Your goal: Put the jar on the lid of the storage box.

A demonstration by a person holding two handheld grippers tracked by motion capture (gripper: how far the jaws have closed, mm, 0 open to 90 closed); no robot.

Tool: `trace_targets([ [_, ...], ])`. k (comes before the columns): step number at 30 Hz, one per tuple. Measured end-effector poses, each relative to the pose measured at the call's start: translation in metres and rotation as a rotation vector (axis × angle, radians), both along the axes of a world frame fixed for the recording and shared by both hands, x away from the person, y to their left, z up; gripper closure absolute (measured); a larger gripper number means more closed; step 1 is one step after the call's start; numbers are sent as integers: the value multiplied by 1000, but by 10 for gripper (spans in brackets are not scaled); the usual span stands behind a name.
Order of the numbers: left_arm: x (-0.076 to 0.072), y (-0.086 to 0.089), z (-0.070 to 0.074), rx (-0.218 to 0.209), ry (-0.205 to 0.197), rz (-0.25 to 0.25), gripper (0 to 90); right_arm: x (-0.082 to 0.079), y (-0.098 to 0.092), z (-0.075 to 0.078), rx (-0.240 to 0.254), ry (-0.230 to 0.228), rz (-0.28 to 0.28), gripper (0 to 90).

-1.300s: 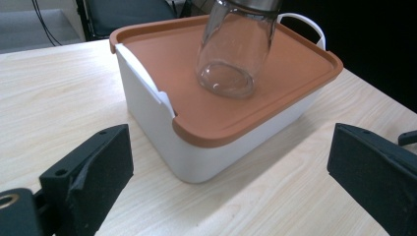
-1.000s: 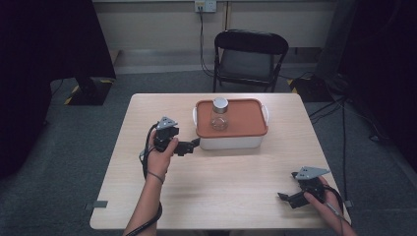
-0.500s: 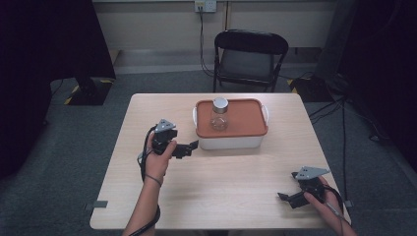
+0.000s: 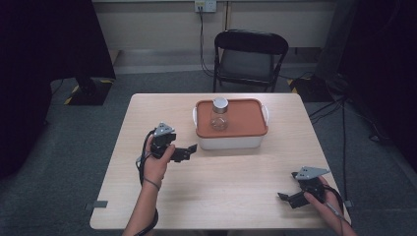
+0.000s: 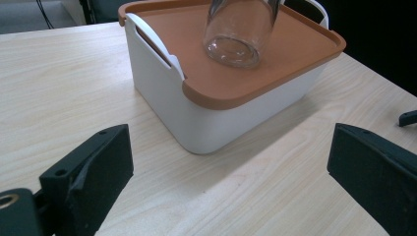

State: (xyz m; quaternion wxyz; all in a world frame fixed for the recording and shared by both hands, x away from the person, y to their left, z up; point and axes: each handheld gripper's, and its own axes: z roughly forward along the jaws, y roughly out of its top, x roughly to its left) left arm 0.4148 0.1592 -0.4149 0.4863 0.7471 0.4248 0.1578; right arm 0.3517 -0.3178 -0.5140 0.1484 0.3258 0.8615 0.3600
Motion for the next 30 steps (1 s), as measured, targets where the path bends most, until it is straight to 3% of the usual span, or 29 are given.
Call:
trace_targets([
  [30,-9,10,-12,15,14,11,32,0,0,0,0,0,0,0],
])
